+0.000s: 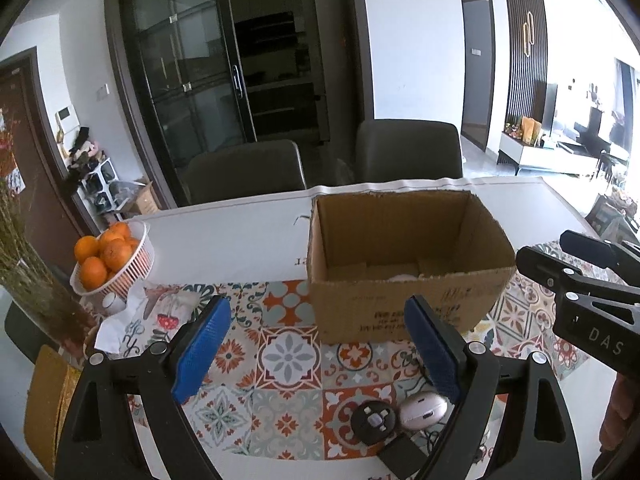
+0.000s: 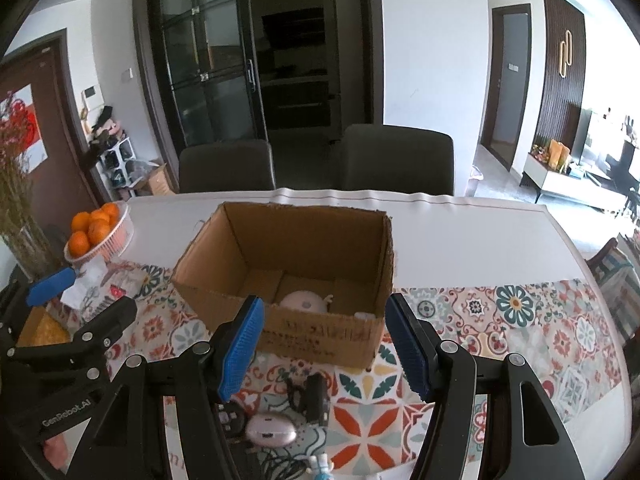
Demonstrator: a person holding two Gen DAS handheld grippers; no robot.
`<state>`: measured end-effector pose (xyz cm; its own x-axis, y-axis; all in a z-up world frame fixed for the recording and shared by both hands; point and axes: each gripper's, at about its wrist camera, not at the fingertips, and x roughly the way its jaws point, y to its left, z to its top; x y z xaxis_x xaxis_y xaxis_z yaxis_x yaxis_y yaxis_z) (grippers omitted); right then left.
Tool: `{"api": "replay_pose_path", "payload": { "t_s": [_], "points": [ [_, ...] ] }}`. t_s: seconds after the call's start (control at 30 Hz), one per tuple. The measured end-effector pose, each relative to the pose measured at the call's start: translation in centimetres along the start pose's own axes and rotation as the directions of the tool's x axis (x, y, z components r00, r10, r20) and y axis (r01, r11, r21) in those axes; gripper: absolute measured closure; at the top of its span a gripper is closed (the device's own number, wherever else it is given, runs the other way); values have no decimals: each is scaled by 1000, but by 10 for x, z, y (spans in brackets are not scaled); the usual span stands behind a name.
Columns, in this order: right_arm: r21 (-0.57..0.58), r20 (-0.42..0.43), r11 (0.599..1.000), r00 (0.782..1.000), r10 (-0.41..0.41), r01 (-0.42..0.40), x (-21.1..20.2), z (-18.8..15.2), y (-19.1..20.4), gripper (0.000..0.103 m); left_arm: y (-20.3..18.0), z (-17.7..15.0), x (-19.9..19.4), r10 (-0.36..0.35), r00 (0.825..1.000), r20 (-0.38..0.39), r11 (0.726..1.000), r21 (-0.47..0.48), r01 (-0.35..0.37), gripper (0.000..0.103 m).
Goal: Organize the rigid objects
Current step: 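Withdraw both grippers from the box and move toward the black round charger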
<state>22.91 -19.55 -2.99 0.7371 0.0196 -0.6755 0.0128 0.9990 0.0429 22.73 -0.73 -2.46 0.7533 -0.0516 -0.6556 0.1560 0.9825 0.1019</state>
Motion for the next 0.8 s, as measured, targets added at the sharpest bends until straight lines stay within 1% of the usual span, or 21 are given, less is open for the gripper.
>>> {"api": "replay_pose_path", "payload": {
  "t_s": [0.2, 0.43, 0.8],
  "points": [
    [-7, -15, 1000, 1000, 3, -3, 0, -13, 2, 39, 0, -20, 2, -12, 999, -32, 1000, 17, 13, 14],
    [-18, -61, 1000, 998, 7, -8, 7, -32, 5, 39, -1, -41, 10, -12, 997, -82, 999, 32, 14, 14],
    [-36, -108, 999, 994, 9, -13, 18, -54, 11, 39, 0, -70, 21, -28, 987, -161, 998, 44, 35, 14]
  ]
}}
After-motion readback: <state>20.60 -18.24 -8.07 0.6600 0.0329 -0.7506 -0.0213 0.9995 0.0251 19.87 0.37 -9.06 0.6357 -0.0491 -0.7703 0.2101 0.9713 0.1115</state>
